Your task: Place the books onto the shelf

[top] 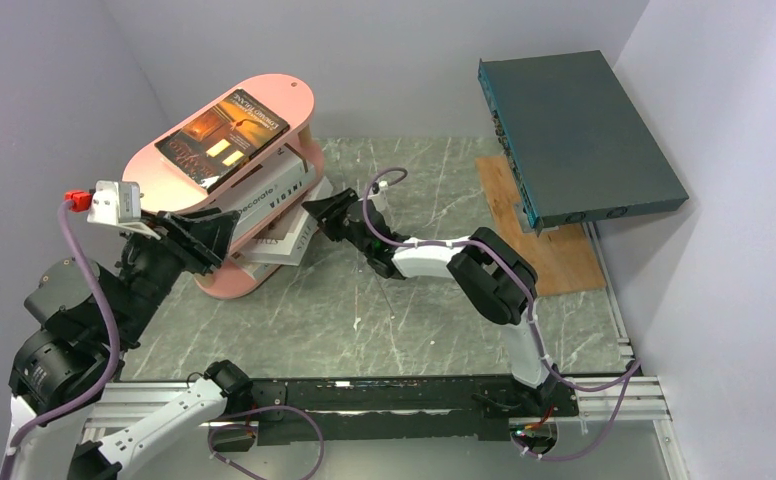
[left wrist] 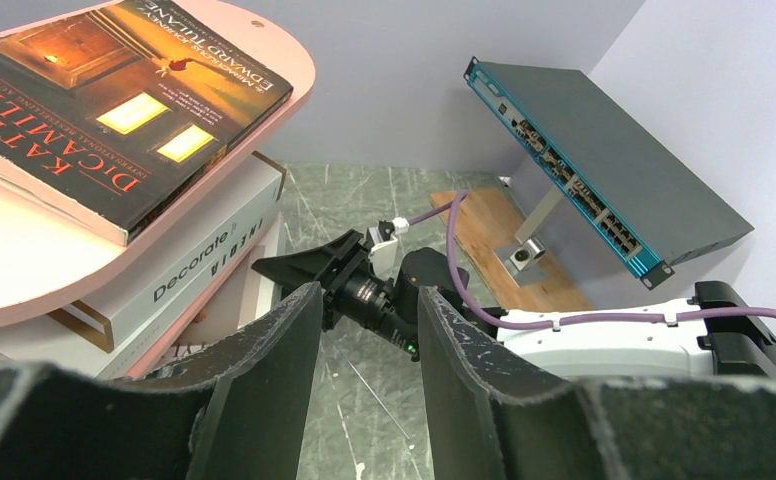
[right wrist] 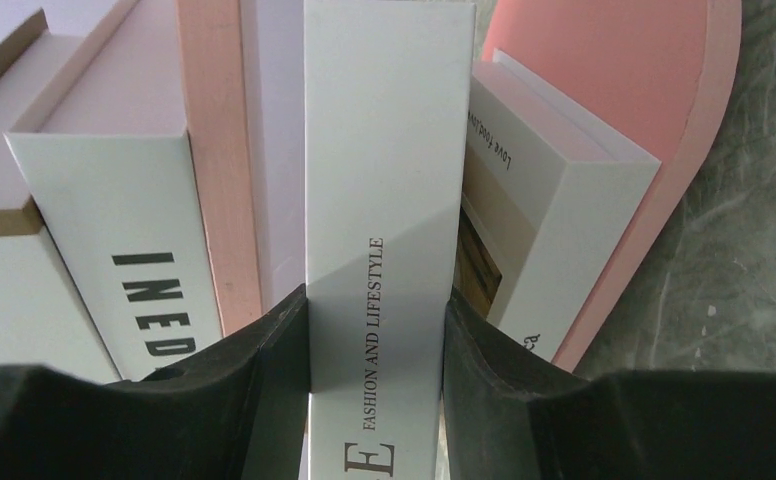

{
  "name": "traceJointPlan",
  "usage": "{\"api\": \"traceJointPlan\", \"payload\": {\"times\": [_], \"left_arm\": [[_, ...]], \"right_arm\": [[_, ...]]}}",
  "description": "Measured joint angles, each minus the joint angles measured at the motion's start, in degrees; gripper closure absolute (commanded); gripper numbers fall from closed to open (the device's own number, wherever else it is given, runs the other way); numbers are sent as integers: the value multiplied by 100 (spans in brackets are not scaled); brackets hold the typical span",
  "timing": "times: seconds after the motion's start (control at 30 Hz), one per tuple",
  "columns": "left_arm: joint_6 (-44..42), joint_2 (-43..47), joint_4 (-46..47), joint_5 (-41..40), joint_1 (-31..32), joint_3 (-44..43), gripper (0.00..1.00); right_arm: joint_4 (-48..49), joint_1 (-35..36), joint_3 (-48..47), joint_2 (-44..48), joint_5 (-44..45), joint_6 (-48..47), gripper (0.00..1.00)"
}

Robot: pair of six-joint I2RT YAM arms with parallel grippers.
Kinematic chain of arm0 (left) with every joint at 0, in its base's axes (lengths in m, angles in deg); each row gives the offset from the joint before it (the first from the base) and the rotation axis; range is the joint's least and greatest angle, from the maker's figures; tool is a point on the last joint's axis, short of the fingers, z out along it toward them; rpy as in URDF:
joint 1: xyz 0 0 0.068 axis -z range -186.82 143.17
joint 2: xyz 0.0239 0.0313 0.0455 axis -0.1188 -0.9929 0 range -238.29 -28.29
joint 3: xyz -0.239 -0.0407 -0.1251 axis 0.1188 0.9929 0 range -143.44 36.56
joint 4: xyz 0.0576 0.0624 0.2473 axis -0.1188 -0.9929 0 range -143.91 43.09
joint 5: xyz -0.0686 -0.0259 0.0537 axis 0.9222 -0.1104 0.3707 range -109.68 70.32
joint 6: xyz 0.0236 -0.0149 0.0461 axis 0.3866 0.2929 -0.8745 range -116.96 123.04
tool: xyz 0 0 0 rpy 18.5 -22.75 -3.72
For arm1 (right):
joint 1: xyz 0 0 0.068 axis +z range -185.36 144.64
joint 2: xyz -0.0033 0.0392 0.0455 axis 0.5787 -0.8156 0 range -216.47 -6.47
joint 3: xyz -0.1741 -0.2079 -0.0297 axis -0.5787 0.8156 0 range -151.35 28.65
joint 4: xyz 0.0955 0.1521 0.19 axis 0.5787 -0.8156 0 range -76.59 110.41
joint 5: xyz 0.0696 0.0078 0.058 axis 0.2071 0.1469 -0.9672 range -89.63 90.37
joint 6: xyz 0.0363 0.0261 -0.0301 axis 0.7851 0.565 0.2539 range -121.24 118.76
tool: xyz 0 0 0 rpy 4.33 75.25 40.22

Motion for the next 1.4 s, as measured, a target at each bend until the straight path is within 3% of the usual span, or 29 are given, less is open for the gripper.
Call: {"api": "traceJointPlan", "payload": {"times": [0.23,0.33,0.8,1.4], "left_arm": [[52,2,7,15,0,28,54],[63,0,9,37,0,85,54],[81,-155,166,170,0,166,54],[81,-216,382,310,0,293,54]], "right_arm": [[4,17,151,-83,-431,-83,36],[-116,26,343,-133,-544,-72,32],[103,26,476,-168,-1034,-83,24],[404,131,577,-168,-1639,61,25]]}}
